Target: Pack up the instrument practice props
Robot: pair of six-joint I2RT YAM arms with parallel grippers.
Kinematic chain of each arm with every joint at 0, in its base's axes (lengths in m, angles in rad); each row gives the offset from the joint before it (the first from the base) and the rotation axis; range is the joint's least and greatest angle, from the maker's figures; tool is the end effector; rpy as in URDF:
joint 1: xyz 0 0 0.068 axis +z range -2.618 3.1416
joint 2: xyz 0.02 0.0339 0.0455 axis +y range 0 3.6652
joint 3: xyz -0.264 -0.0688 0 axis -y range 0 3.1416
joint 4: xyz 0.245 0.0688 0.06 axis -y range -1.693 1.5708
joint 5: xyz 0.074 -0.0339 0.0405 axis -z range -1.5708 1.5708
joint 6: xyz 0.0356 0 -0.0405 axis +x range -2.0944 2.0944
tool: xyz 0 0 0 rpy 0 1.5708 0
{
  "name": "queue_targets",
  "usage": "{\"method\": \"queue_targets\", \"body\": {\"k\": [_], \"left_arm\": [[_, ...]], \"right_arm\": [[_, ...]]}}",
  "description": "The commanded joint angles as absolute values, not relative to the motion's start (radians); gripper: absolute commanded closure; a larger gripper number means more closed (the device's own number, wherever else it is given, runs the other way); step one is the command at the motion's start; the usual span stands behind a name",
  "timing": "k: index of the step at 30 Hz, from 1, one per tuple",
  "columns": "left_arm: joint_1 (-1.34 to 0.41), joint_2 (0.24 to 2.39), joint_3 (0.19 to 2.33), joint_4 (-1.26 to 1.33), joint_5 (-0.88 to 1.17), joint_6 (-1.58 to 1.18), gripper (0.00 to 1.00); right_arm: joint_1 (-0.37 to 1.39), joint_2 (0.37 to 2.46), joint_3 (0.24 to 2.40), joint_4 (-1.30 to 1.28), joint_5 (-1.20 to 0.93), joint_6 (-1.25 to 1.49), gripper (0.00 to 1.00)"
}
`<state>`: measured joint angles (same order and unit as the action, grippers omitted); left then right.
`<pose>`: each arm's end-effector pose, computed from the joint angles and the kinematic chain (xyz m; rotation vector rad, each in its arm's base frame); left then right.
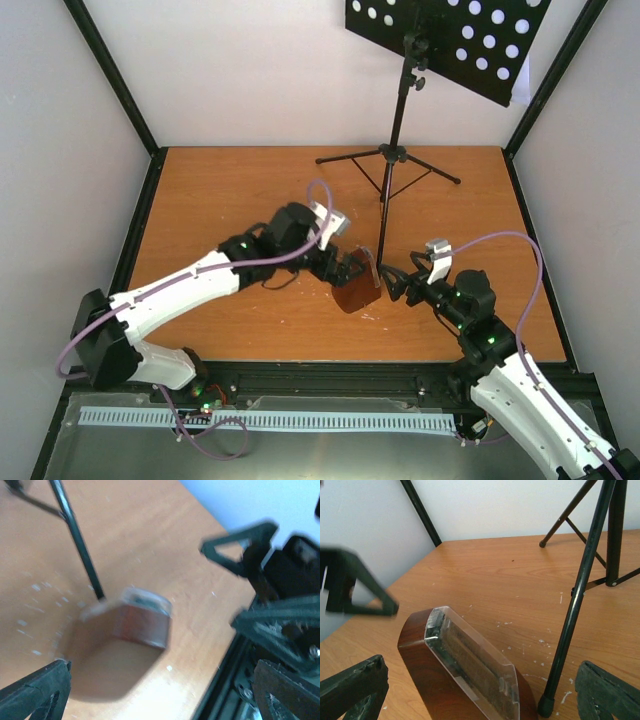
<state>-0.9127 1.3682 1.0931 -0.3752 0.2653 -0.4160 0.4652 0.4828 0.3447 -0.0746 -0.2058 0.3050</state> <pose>0.1793 -0.2472 0.2977 0.7404 2.2768 -0.9812 0.1250 0.0709 0.2388 -0.2990 1.8149 0.7312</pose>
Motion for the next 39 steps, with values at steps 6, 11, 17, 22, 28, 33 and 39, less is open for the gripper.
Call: {"method": "queue_targets", "body": {"k": [6, 11, 17, 22, 28, 33, 39], "left_arm": [[-0.736, 1.367, 1.24, -0.367, 0.501, -0.027, 0.01], [-0.735, 1.43, 1.224, -0.259, 0.636, 0.101, 0.0], [-0.735, 1.58, 1.303, -0.311, 0.704, 0.152, 0.0], [-0.74, 1.618, 1.269, -0.276, 0.656, 0.097, 0.0], [-0.795, 1.654, 1.241, -0.272, 0.602, 0.085, 0.02], [-0.804, 1.68, 1.244, -0.304, 0.534, 0.089, 0.3], [-0.8, 1.661, 1.238, -0.316, 0.535, 0.107, 0.52]], "right_arm": [[0.46, 0.432, 0.309, -0.135, -0.225, 0.378, 0.0], [0.46, 0.428, 0.294, -0.154, -0.251, 0.391, 0.0], [0.46, 0.404, 0.266, -0.154, -0.26, 0.398, 0.0], [0.46, 0.369, 0.212, -0.143, -0.216, 0.414, 0.0], [0.462, 0.372, 0.131, -0.057, -0.218, 0.437, 0.0], [0.462, 0.44, 0.109, -0.032, -0.209, 0.447, 0.0], [0.48, 0.557, 0.099, 0.028, -0.215, 0.458, 0.0]]}}
